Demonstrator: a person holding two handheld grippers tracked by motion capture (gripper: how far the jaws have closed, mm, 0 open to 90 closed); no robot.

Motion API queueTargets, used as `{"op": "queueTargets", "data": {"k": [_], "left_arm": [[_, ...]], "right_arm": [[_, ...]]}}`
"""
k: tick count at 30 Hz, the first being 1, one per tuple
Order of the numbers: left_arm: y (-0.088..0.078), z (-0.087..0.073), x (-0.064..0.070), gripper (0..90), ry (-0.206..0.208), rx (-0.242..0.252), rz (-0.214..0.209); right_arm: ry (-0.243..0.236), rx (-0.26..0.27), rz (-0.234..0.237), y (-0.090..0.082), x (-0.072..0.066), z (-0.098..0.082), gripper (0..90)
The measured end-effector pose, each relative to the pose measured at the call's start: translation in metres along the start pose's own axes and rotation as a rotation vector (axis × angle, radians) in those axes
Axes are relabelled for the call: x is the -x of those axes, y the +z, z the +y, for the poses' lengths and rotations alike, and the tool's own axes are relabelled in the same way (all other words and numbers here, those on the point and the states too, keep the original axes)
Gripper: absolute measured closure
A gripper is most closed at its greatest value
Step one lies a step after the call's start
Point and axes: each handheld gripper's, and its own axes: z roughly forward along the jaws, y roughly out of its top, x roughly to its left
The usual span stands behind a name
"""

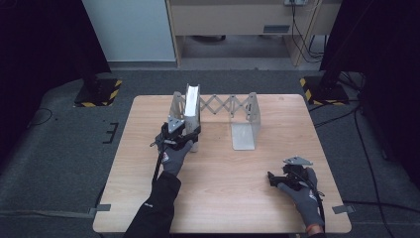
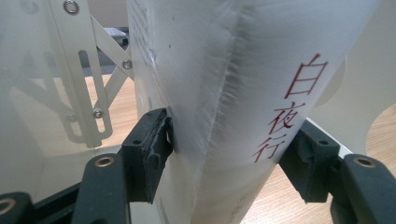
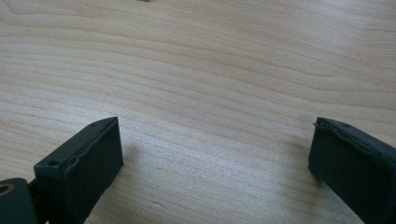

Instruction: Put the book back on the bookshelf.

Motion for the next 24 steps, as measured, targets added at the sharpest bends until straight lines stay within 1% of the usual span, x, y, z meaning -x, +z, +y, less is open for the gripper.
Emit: {"op": "queueTargets", "data": {"k": [4,9,11,12,14,16,18,21,23,24], "left_arm": [[0.003,0.000,-0.002,35.3,-0.003,0.008,-0.011],[0.004,0.000,-0.003,34.3,0.006,0.009,-0.017],[0.001,0.000,-0.002,35.1,0.032,0.003,-0.006],[-0.002,0.000,0.000,35.6,0.038,0.006,-0.012],[-0.010,-0.002,0.001,34.6,0.037,0.012,-0.031],[-0.020,-0.004,0.001,34.3,0.039,0.014,-0.038],[-0.030,-0.008,-0.001,33.5,0.025,0.015,-0.053],[-0.043,-0.015,-0.004,33.0,-0.003,-0.010,-0.048],[-0.051,-0.023,-0.006,32.1,-0.005,-0.031,-0.057],[-0.055,-0.027,-0.006,31.8,0.000,-0.045,-0.059]], "right_arm": [[-0.001,0.001,-0.002,0.000,0.000,0.000,3.3],[-0.001,0.001,-0.001,0.000,0.000,0.000,3.2],[0.000,0.001,-0.001,0.000,0.000,0.000,3.2],[-0.001,0.001,-0.001,0.000,0.000,0.000,3.3],[-0.001,0.001,-0.001,0.000,0.000,0.000,3.3],[-0.002,0.001,0.001,0.000,0.000,0.000,3.2],[-0.001,0.001,-0.001,0.000,0.000,0.000,3.2],[-0.001,0.001,-0.001,0.000,0.000,0.000,3.2],[0.000,0.001,0.000,0.000,0.000,0.000,3.2],[-0.001,0.001,0.000,0.000,0.000,0.000,3.2]]}}
